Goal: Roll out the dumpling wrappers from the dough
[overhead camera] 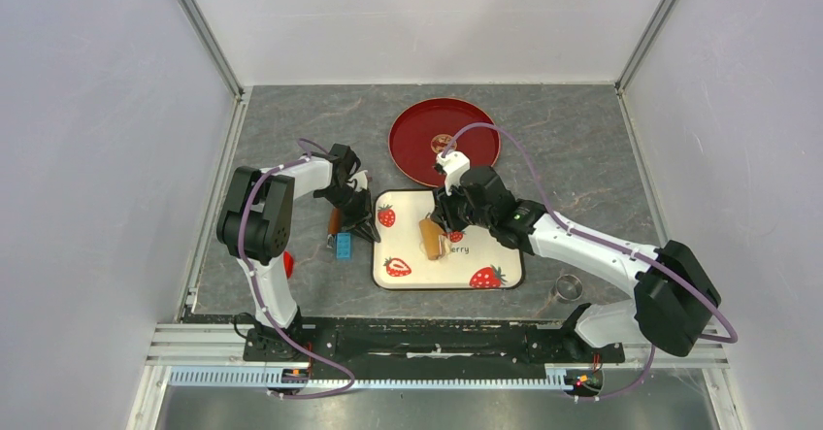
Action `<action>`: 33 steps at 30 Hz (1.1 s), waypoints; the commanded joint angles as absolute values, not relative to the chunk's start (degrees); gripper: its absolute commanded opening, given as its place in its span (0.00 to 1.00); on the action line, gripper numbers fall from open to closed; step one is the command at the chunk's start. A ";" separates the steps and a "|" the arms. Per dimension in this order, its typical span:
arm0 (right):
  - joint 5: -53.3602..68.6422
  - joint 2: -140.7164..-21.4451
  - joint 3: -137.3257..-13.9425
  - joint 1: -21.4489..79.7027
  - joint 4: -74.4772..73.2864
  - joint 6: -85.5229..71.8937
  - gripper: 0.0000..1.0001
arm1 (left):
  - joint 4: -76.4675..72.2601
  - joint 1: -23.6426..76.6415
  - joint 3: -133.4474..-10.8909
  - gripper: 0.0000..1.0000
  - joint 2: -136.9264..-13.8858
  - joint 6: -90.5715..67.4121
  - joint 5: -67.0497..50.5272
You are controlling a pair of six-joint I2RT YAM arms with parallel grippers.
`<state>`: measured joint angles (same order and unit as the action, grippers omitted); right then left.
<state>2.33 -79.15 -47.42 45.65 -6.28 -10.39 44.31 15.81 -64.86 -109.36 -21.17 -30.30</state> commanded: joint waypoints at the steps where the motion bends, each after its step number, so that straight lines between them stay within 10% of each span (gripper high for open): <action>1: 15.15 -86.97 -37.18 50.05 -36.19 -12.83 0.00 | 42.45 15.83 -64.73 0.02 -110.20 -24.24 -27.25; 33: 15.82 -86.07 -38.12 50.51 -33.52 -11.48 0.00 | 43.41 15.84 -65.65 0.02 -110.59 -23.95 -27.01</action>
